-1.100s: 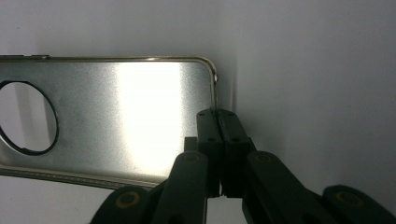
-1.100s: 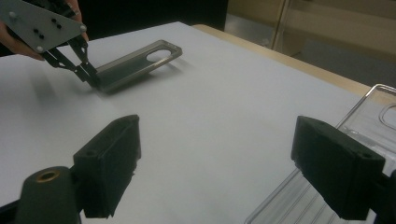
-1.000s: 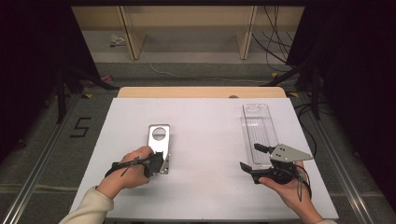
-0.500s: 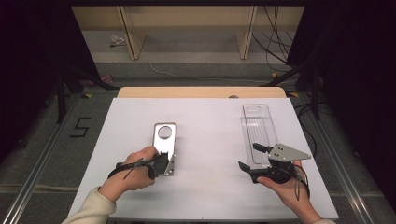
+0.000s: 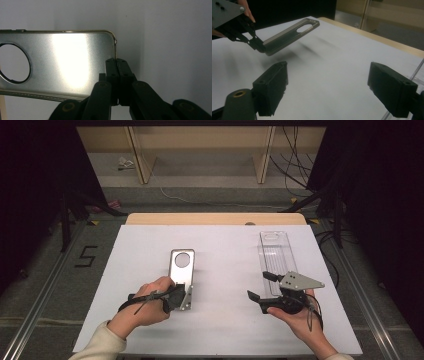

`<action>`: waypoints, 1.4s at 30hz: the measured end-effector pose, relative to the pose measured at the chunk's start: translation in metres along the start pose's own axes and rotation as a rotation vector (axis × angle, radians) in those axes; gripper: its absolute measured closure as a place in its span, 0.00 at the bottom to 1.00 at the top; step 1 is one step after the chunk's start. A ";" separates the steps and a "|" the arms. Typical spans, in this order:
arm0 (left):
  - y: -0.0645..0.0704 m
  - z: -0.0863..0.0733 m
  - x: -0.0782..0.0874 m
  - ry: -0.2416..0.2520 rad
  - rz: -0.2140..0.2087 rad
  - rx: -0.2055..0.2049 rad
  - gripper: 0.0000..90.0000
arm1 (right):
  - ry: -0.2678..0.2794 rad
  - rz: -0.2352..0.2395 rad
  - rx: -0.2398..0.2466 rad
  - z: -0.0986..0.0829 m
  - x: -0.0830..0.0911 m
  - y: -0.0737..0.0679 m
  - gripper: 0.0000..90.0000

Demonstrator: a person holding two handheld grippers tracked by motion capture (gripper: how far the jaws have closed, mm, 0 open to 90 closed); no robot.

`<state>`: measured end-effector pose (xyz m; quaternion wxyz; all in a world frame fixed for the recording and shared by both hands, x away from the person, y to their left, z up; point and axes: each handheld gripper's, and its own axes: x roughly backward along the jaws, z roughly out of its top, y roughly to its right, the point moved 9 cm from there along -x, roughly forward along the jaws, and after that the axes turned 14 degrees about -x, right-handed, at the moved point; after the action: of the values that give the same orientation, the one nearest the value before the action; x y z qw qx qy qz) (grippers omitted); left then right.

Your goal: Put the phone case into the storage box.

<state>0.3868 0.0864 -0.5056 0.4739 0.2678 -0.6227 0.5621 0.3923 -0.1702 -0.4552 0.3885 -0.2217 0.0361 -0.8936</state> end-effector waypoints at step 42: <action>0.008 0.031 -0.002 0.015 -0.020 -0.080 0.98 | -0.152 0.035 -0.311 0.028 -0.137 -0.016 0.30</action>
<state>0.3723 0.0583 -0.5086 0.4944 0.2506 -0.6383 0.5342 0.4754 -0.0586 -0.4763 0.3666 -0.3453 0.1484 -0.8511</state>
